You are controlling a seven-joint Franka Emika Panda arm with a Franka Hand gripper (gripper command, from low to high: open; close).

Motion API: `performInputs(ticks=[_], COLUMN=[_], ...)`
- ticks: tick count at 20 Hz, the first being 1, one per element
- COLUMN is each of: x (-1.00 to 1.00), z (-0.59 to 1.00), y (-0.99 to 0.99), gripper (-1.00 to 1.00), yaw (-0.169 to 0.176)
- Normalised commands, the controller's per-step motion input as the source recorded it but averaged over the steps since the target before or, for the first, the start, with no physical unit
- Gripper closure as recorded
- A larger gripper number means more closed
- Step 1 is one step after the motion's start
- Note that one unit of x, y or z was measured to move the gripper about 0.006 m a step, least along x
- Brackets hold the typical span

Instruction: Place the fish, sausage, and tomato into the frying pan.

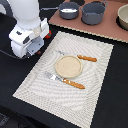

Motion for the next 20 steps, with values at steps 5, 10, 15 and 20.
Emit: performInputs(ticks=[5,10,15,20], x=[0.37,0.81,0.58,0.29], z=[0.95,1.00,0.94,0.42], y=[0.00,0.47,0.86,0.99], gripper=[1.00,1.00,1.00,1.00], yaw=[0.056,0.026,0.043,0.027])
